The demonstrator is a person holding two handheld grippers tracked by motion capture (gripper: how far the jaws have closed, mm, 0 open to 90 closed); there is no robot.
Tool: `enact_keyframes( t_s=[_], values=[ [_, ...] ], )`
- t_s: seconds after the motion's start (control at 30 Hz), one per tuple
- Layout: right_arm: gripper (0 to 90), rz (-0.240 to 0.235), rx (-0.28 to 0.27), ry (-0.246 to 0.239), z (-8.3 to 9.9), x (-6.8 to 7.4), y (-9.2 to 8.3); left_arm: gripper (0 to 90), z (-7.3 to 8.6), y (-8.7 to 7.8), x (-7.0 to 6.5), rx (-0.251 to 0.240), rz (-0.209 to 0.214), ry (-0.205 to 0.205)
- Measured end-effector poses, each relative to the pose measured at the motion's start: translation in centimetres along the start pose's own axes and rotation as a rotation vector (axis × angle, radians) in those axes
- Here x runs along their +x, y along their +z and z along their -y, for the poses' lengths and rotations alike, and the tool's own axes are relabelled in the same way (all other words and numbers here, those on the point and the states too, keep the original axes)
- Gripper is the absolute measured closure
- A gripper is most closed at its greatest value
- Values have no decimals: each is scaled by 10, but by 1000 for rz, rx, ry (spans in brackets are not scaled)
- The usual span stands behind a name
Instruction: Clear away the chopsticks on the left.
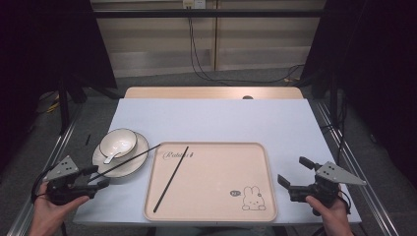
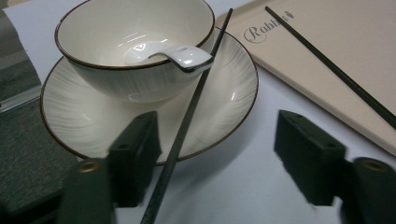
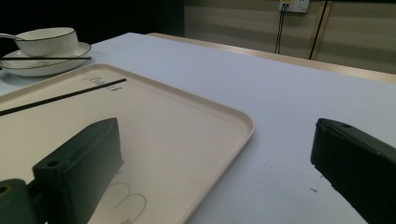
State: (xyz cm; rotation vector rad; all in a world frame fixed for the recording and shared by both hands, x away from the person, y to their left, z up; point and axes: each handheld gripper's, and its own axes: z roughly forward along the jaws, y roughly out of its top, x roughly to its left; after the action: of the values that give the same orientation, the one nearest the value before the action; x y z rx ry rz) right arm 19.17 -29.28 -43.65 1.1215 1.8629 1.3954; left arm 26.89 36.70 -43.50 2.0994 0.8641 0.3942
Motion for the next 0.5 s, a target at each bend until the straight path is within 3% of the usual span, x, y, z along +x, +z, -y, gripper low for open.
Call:
enact_keyframes(
  t_s=[0.2,0.37,0.5],
  values=[
    [16,2,3,4,0,0,0,515,-6,11,13,27,7,-4],
    [16,3,2,5,0,0,0,549,-7,22,18,82,11,4],
    [16,-1,4,3,0,0,0,612,-11,29,19,89,34,-6]
  ],
)
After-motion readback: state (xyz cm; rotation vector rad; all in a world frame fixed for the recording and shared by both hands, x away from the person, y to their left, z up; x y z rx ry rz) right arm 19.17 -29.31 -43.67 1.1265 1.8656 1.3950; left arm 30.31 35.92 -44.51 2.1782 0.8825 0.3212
